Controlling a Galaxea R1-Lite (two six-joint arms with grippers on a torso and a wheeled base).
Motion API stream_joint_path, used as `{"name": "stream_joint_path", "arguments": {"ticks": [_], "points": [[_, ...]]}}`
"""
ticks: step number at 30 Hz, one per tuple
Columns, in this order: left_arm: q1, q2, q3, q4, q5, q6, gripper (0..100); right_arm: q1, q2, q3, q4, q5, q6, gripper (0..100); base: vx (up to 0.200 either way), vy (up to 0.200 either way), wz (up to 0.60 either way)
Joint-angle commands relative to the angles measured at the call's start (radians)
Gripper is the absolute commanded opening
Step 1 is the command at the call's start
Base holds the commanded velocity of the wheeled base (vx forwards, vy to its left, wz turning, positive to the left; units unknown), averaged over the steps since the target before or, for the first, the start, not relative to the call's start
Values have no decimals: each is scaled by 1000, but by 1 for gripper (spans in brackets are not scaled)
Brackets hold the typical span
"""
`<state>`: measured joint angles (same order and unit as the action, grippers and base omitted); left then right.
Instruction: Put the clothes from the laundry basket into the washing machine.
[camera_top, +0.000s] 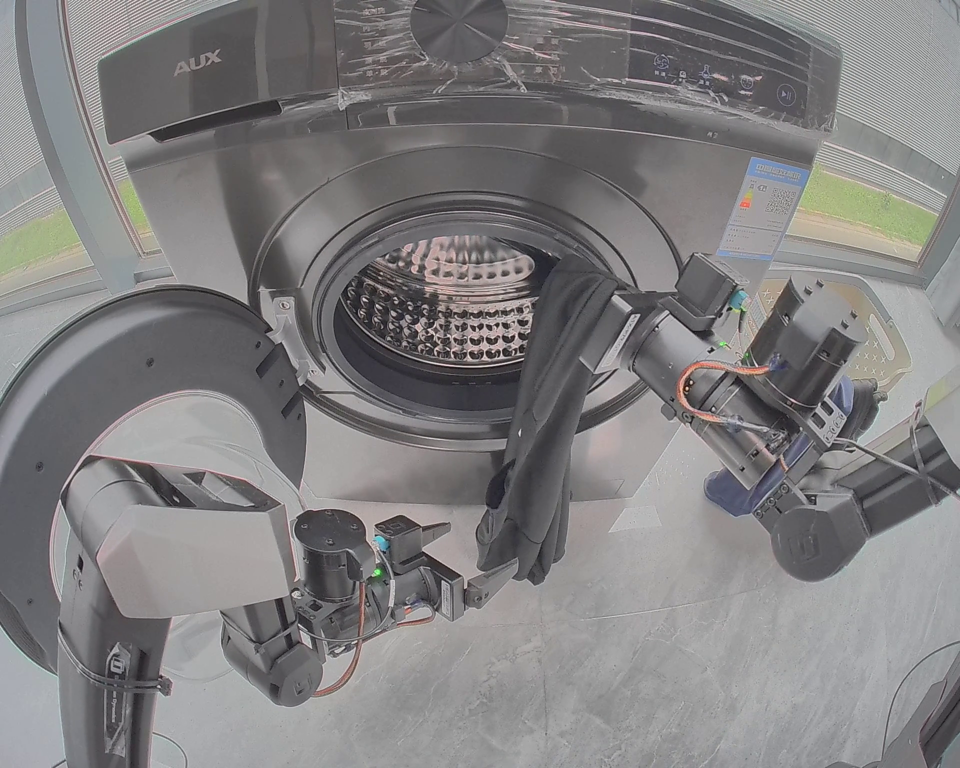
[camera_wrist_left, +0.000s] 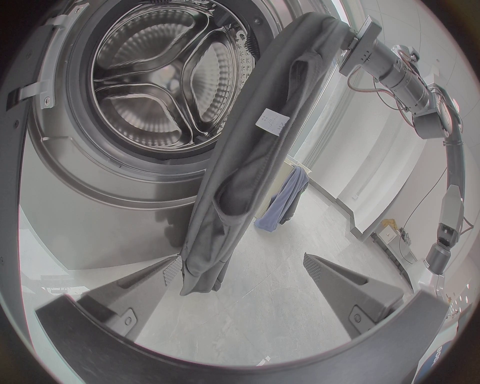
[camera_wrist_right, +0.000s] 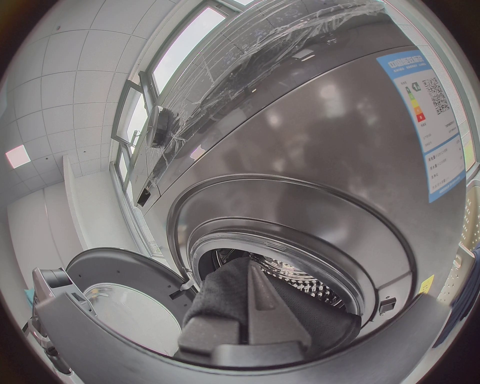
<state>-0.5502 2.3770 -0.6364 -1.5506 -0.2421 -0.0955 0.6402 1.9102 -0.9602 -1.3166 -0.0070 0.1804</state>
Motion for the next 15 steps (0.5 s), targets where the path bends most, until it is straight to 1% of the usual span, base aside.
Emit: {"name": "stream_joint_path", "arguments": {"ticks": [1,6,10,13,15], "points": [[7,8,-6,0,0,0,100,3,21,-35,13,-1,2,0,0,0,0],[9,31,-29,0,0,2,100,3,21,-45,17,-1,2,0,0,0,0],[4,41,-77,1,3,0,100,13,21,-37,16,-2,4,0,0,0,0],[4,68,-120,1,9,0,100,24,21,-35,16,-22,4,0,0,0,0],[4,96,-149,1,12,2,100,33,20,-35,17,-25,4,0,0,0,0]]}}
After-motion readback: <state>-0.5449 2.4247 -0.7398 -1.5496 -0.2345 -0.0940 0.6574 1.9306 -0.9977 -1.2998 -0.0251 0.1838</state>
